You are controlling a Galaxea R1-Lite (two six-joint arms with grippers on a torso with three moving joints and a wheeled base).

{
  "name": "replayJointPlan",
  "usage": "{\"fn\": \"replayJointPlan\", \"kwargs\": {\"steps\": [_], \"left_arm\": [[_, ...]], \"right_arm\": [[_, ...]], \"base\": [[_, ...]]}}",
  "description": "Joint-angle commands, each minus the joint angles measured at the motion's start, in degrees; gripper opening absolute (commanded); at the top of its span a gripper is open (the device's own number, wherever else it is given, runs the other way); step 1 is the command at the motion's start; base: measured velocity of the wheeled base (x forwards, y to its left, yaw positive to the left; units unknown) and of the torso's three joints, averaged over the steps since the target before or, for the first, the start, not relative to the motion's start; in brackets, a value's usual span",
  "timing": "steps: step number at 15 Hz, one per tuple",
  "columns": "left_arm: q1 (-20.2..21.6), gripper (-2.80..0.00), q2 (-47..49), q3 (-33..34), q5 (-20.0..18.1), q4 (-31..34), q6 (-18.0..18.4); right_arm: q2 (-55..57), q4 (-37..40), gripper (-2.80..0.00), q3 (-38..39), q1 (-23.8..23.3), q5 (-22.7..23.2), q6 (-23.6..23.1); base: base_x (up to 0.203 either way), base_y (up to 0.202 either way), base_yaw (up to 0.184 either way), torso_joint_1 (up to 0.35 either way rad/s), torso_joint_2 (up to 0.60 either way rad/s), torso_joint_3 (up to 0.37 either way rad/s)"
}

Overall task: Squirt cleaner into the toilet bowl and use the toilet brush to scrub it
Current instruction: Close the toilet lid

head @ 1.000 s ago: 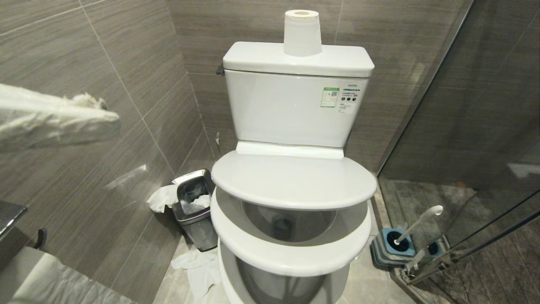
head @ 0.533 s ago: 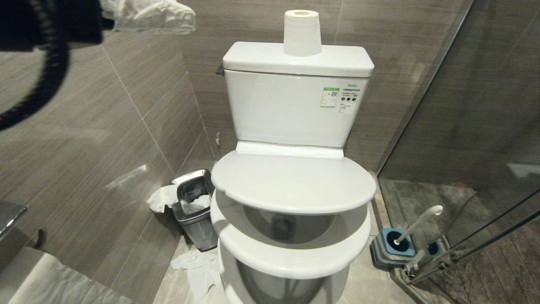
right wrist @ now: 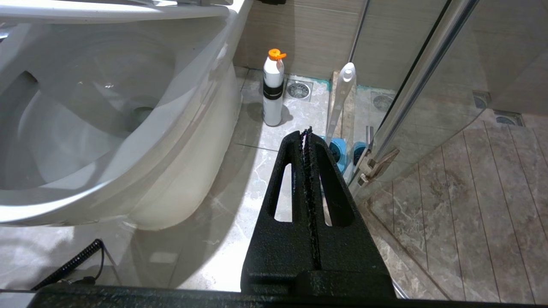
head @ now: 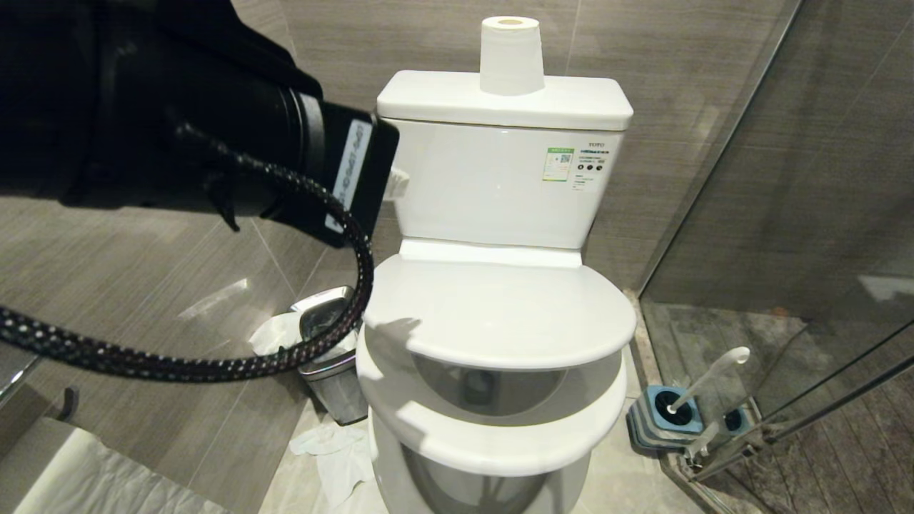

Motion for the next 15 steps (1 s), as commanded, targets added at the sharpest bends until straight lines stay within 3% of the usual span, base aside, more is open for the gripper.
{"fn": "replayJointPlan", "kwargs": {"steps": [1,8,15], "left_arm": [[-0.17,-2.80,0.77,1.87,0.75,1.91,-0.13],[0.30,-2.80,8.24,4.06,0.23,1.95,-0.42],[-1.04,-2.80,10.88,11.04,-4.61,2.80,-0.42]], "right_arm": [[0.05,0.02,-2.80,-0.01,0.01,0.02,0.00],[0.05,0.02,-2.80,-0.01,0.05,0.02,0.00],[0.05,0.11,-2.80,0.07,0.01,0.02,0.00]], "base": [[0.000,0.000,0.000,0.000,0.00,0.000],[0.000,0.000,0.000,0.000,0.00,0.000],[0.000,0.000,0.000,0.000,0.00,0.000]]}}
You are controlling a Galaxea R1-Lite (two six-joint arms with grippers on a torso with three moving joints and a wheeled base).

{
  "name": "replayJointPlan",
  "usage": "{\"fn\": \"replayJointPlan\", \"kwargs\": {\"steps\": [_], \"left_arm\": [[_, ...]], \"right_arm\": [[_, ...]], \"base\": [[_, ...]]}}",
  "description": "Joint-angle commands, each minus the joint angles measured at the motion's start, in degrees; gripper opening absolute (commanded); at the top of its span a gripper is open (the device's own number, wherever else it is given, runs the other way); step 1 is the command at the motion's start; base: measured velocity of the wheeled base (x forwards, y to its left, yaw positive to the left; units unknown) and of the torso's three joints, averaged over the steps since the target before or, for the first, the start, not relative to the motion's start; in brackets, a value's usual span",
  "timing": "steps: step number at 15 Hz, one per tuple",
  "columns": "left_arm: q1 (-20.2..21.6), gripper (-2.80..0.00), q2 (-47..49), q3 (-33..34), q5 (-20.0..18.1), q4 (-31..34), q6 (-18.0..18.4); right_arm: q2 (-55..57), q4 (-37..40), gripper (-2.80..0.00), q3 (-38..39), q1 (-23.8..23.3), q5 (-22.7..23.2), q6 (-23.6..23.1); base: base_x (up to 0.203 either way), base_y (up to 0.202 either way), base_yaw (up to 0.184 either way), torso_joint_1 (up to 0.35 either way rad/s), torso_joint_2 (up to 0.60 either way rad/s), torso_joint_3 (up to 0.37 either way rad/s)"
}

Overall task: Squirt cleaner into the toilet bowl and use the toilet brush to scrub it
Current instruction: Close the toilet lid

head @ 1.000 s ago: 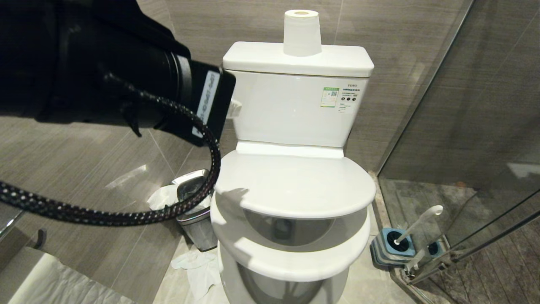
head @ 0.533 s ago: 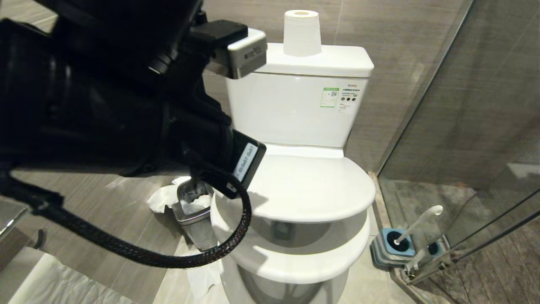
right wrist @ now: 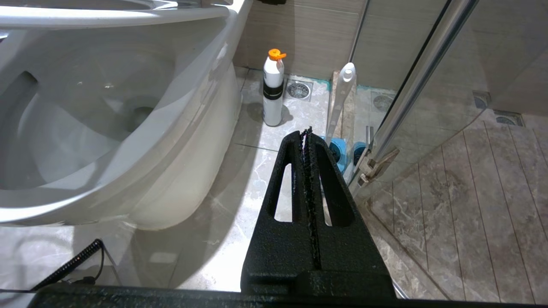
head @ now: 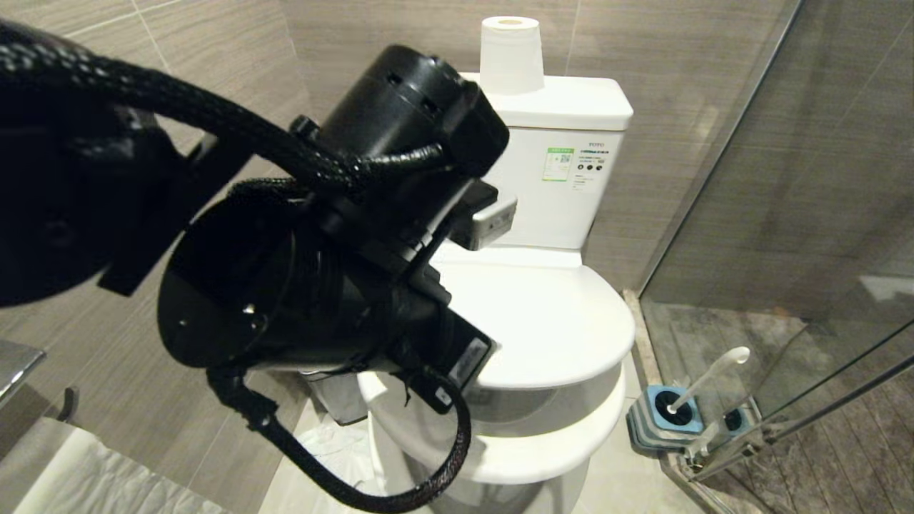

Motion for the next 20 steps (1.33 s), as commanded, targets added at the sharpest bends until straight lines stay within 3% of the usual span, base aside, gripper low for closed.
{"fn": "replayJointPlan", "kwargs": {"steps": [1,5,8,13,18,20], "left_arm": [[-0.81,-2.80,0.97,3.67,-1.38,1.50,-0.09],[-2.50,-2.80,3.29,5.56,-2.54,1.56,-3.90],[-3.14,-2.80,4.74,5.98,-2.41,1.01,-4.47],[-3.55,-2.80,8.18,9.90,-1.95,-6.05,-6.21],[-3.56,-2.80,13.38,10.00,1.08,-10.95,-12.63],[-3.55,-2.80,15.11,10.01,1.12,-11.15,-13.33]], "right_arm": [[0.05,-0.01,-2.80,-0.01,0.05,0.04,0.00],[0.05,-0.01,-2.80,0.00,-0.01,0.04,0.00],[0.05,-0.01,-2.80,-0.01,-0.01,0.04,0.00],[0.05,-0.01,-2.80,-0.01,-0.01,0.04,0.00],[0.05,-0.01,-2.80,-0.01,-0.01,0.04,0.00],[0.05,-0.01,-2.80,-0.01,-0.01,0.04,0.00]], "base": [[0.000,0.000,0.000,0.000,0.00,0.000],[0.000,0.000,0.000,0.000,0.00,0.000],[0.000,0.000,0.000,0.000,0.00,0.000],[0.000,0.000,0.000,0.000,0.00,0.000],[0.000,0.000,0.000,0.000,0.00,0.000],[0.000,0.000,0.000,0.000,0.00,0.000]]}}
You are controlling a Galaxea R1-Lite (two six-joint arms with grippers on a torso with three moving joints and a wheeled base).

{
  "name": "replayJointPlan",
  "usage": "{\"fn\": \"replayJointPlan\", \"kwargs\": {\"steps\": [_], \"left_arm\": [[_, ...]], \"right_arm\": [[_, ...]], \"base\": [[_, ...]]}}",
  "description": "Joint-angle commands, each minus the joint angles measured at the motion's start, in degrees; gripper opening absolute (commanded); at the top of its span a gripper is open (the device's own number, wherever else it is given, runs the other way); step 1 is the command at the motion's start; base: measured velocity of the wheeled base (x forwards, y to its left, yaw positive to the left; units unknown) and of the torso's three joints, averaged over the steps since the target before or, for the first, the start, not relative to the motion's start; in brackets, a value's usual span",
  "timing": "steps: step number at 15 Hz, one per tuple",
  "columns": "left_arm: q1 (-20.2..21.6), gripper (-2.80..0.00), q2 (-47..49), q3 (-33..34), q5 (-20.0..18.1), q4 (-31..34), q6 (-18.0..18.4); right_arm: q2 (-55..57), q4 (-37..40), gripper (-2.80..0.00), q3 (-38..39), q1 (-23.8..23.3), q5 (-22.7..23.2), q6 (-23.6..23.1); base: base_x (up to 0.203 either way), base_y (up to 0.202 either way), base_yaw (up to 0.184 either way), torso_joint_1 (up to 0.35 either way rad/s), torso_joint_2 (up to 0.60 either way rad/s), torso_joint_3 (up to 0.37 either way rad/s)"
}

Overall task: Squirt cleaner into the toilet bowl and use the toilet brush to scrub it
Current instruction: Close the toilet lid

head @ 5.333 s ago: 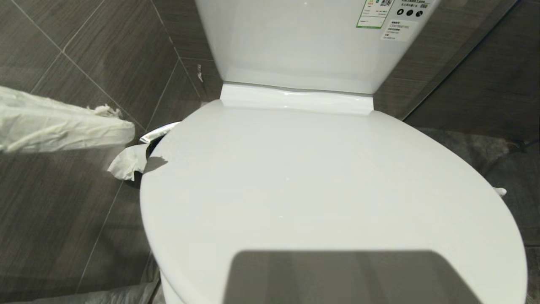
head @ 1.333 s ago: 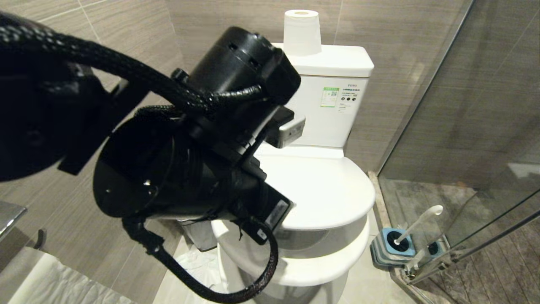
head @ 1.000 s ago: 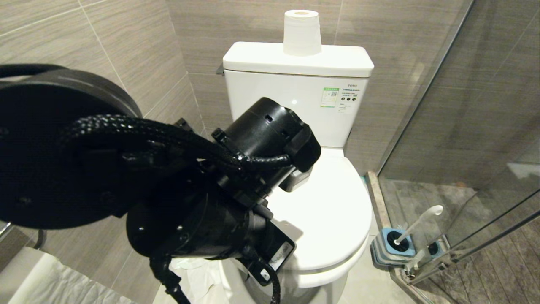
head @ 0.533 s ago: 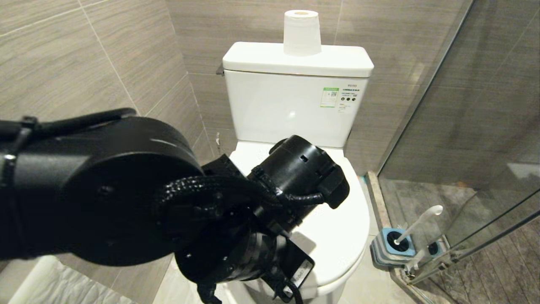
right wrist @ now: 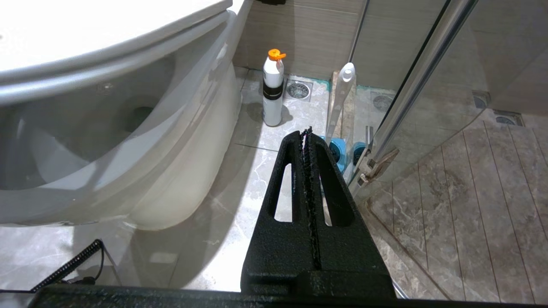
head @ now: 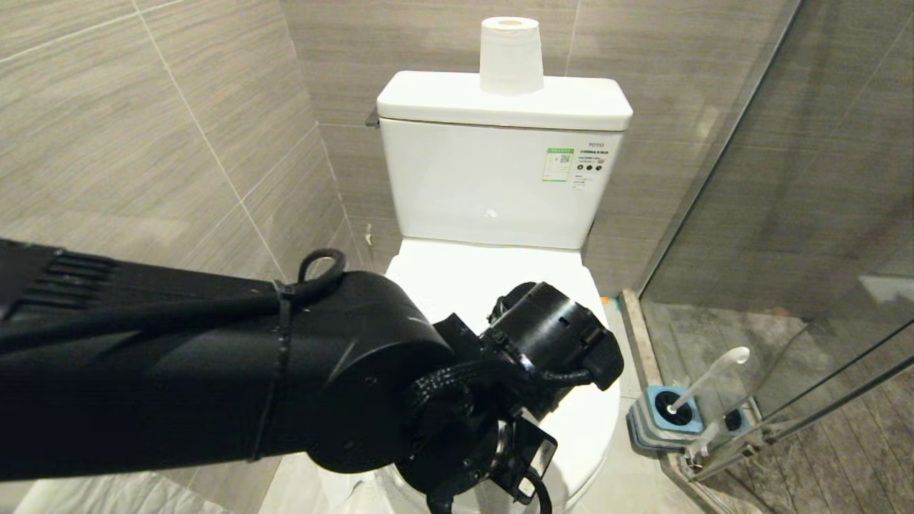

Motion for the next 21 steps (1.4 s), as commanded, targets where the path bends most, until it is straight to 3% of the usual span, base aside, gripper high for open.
{"fn": "replayJointPlan", "kwargs": {"steps": [1,21], "left_arm": [[0.02,-2.80,3.36,0.01,0.16,0.18,-0.61],[-4.25,-2.80,17.27,-3.23,-2.37,2.18,-0.37]], "right_arm": [[0.05,0.00,-2.80,-0.01,0.01,0.01,0.00],[0.05,0.00,-2.80,-0.01,0.01,0.01,0.00]], "base": [[0.000,0.000,0.000,0.000,0.00,0.000],[0.000,0.000,0.000,0.000,0.00,0.000]]}}
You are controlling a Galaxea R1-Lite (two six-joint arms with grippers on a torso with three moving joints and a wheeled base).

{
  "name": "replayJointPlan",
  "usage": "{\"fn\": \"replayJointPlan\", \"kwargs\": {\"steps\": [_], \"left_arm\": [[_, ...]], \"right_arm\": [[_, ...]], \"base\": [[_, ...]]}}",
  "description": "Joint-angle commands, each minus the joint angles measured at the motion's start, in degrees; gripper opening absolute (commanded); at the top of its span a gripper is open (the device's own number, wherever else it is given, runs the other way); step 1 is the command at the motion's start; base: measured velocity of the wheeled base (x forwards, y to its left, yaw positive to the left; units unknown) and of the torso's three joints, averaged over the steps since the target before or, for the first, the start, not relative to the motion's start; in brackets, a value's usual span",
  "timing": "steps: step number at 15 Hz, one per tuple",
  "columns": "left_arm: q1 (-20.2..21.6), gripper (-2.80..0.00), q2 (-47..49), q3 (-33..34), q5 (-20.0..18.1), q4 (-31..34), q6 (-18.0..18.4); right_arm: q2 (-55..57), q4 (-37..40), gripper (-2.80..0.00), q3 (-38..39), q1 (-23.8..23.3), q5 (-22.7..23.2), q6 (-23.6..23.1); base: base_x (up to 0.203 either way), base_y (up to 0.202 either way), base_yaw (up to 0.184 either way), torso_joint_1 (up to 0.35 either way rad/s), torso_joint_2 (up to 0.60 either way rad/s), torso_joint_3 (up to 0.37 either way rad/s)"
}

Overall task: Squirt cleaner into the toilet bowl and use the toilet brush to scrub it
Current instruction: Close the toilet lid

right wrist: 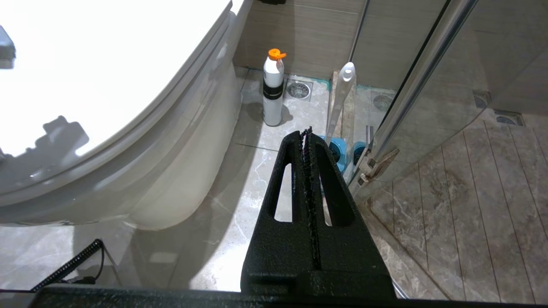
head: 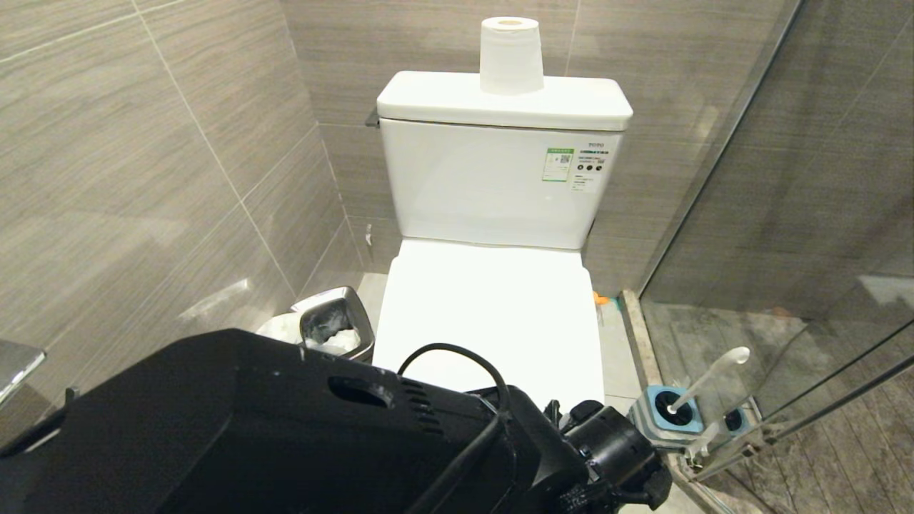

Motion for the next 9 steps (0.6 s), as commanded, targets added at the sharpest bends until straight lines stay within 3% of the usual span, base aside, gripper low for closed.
{"fn": "replayJointPlan", "kwargs": {"steps": [1,9], "left_arm": [[-0.29,-2.80,2.20,-1.12,0.09,0.07,-0.34],[-0.50,-2.80,3.92,-1.56,0.00,0.23,-0.35]], "right_arm": [[0.05,0.01,-2.80,-0.01,-0.01,0.02,0.00],[0.05,0.01,-2.80,0.07,-0.01,0.02,0.00]], "base": [[0.000,0.000,0.000,0.000,0.00,0.000],[0.000,0.000,0.000,0.000,0.00,0.000]]}}
